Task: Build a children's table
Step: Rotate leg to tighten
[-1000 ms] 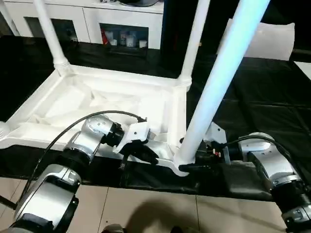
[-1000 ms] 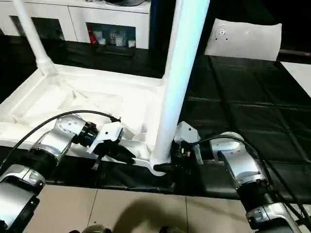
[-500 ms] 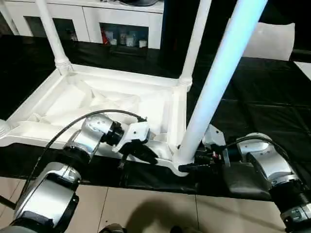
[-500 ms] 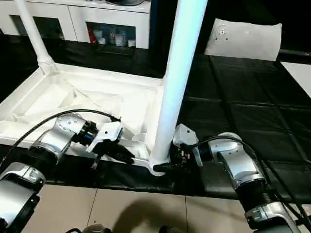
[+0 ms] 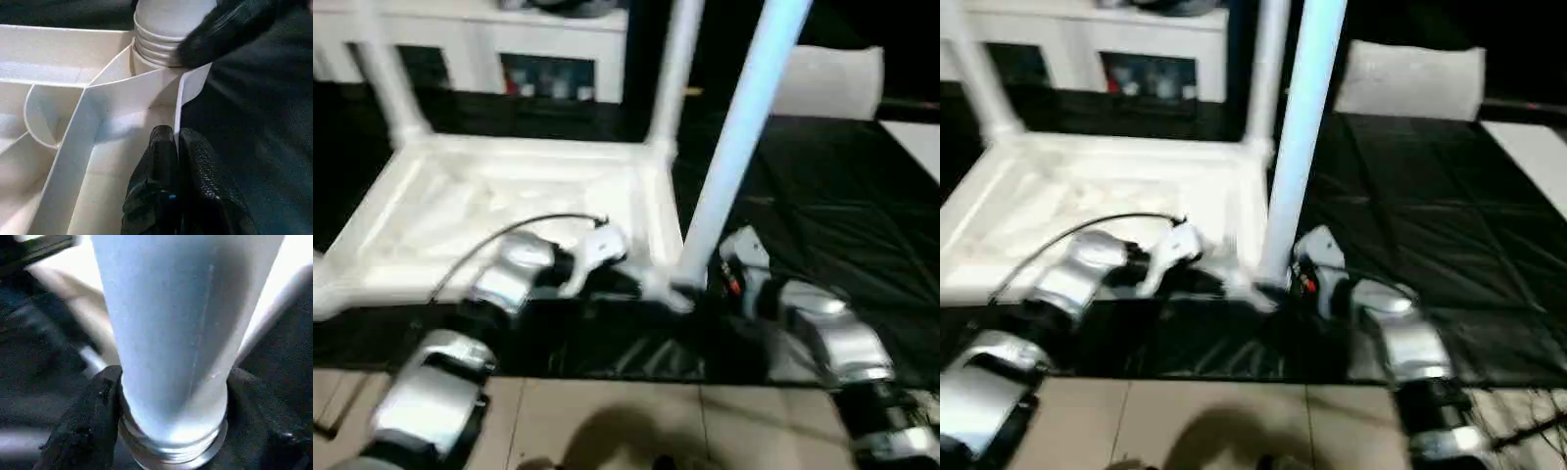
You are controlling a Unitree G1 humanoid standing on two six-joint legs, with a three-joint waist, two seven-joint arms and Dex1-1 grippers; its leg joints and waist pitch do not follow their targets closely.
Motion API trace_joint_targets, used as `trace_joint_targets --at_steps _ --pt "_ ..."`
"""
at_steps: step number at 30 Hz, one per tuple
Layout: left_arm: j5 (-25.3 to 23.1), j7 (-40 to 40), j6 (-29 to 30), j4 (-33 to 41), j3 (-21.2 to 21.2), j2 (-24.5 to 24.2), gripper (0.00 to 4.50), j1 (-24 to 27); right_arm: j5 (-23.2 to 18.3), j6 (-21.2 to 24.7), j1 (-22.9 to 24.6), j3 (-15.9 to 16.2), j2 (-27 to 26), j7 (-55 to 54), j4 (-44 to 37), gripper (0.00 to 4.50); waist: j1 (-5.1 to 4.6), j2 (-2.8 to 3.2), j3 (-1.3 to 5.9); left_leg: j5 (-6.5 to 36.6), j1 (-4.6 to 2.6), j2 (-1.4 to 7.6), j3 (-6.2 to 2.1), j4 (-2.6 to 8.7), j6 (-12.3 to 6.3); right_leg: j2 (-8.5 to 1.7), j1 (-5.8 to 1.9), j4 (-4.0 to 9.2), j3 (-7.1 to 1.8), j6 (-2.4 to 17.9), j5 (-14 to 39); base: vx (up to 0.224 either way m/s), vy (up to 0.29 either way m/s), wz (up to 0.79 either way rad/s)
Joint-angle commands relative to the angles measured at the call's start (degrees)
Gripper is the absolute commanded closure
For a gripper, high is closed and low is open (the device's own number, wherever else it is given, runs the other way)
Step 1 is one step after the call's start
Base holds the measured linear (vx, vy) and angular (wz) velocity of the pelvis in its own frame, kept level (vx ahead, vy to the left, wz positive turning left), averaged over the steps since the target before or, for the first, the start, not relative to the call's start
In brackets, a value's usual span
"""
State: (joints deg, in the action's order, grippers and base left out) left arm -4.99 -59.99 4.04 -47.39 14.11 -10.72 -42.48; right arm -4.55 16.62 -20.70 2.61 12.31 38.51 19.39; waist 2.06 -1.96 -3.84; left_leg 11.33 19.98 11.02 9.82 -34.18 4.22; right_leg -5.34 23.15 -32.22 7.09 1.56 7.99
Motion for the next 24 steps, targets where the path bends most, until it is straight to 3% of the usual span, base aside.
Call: trace_joint_targets --at_steps 1,2,5,7,9,11,14,15,19,20,24 --pt "2.68 9.61 2.12 2.19 -1.68 6.79 4.50 -0.78 -0.49 2.30 -0.78 7.15 -6.69 -1.58 -0.81 1.80 -0.37 -0.55 3.34 16.84 -0.27 1.77 -1.17 4.35 -1.19 -4.03 -2.45 6.20 -1.77 2.30 37.38 0.000 0.000 0.00" --pt "2.18 14.08 3.63 2.49 -2.55 8.43 4.50 -1.06 0.70 3.15 -1.49 6.48 -9.30 -6.91 0.17 1.80 -0.73 -0.68 3.09 17.47 -0.08 1.68 -1.17 4.43 -1.63 -3.88 -2.38 6.50 -1.68 1.83 37.92 0.000 0.000 0.00" --pt "1.21 19.54 5.23 3.14 -3.47 10.16 4.50 -1.31 1.88 4.03 -2.46 5.62 -12.30 -13.08 1.23 1.80 -1.16 -0.12 3.24 17.97 -0.47 1.49 -1.17 4.26 -1.82 -3.98 -2.18 6.85 -1.53 1.84 38.25 0.000 0.000 0.00" --pt "0.53 22.78 6.11 4.12 -3.80 11.21 4.50 -1.11 1.27 4.50 -3.09 4.16 -15.15 -16.81 1.53 1.80 -1.36 -0.22 3.50 17.08 -0.27 1.78 -1.17 4.61 -2.59 -3.98 -2.48 6.45 -1.85 2.71 34.43 0.000 0.000 0.00" --pt "0.18 22.24 6.30 5.27 -3.48 11.23 4.50 -0.50 0.52 4.23 -2.88 3.39 -16.55 -17.09 0.70 1.80 -1.53 0.10 3.50 17.44 -0.21 1.92 -1.18 4.89 -2.94 -3.90 -2.40 6.12 -2.18 4.13 31.31 0.000 0.000 0.00" --pt "-0.10 21.08 6.15 6.09 -2.98 10.65 4.50 -0.05 1.08 3.96 -2.55 3.52 -16.57 -16.74 0.04 1.24 -1.64 0.28 3.53 16.65 0.04 2.12 -1.13 5.09 -3.29 -3.93 -2.62 5.58 -2.65 5.51 28.01 0.000 0.000 0.00" --pt "-0.36 18.23 5.09 6.88 -2.18 9.04 4.50 0.52 1.23 3.17 -1.90 4.08 -15.43 -15.23 -1.02 1.00 -1.59 0.02 3.65 15.00 0.21 2.02 -0.88 5.08 -3.77 -3.96 -2.83 5.04 -3.00 6.82 25.04 0.000 0.000 0.00" --pt "-0.53 16.49 3.79 6.96 -1.74 8.12 4.50 0.80 1.12 2.34 -1.60 4.47 -14.43 -13.65 -1.52 0.73 -1.49 0.08 3.68 14.68 0.22 2.07 -0.90 5.08 -3.85 -4.00 -2.92 4.93 -3.02 6.99 24.82 0.000 0.000 0.00" --pt "-0.88 11.98 0.78 6.53 -0.57 5.19 4.50 1.30 0.85 0.12 -0.58 5.39 -10.91 -9.08 -3.23 0.50 -1.30 0.05 3.85 12.38 0.50 1.91 -0.72 4.93 -4.77 -4.06 -3.27 4.76 -3.21 6.89 23.73 0.000 0.000 0.00" --pt "-0.95 11.18 0.66 6.60 -0.45 4.56 4.50 1.44 0.70 -0.19 -0.37 5.31 -10.18 -8.24 -3.51 0.26 -1.21 0.02 3.92 11.02 0.29 2.00 -0.48 4.76 -5.14 -3.92 -3.06 4.42 -3.38 7.96 21.39 0.000 0.000 0.00" --pt "-0.72 1.13 -3.40 6.56 1.00 -0.71 4.50 2.21 0.46 -3.36 0.89 4.68 -2.32 0.67 -4.11 0.03 -0.93 -0.09 4.12 9.46 0.77 1.79 -0.39 4.47 -5.91 -3.93 -3.47 3.88 -3.49 8.14 20.70 0.000 0.000 0.00"
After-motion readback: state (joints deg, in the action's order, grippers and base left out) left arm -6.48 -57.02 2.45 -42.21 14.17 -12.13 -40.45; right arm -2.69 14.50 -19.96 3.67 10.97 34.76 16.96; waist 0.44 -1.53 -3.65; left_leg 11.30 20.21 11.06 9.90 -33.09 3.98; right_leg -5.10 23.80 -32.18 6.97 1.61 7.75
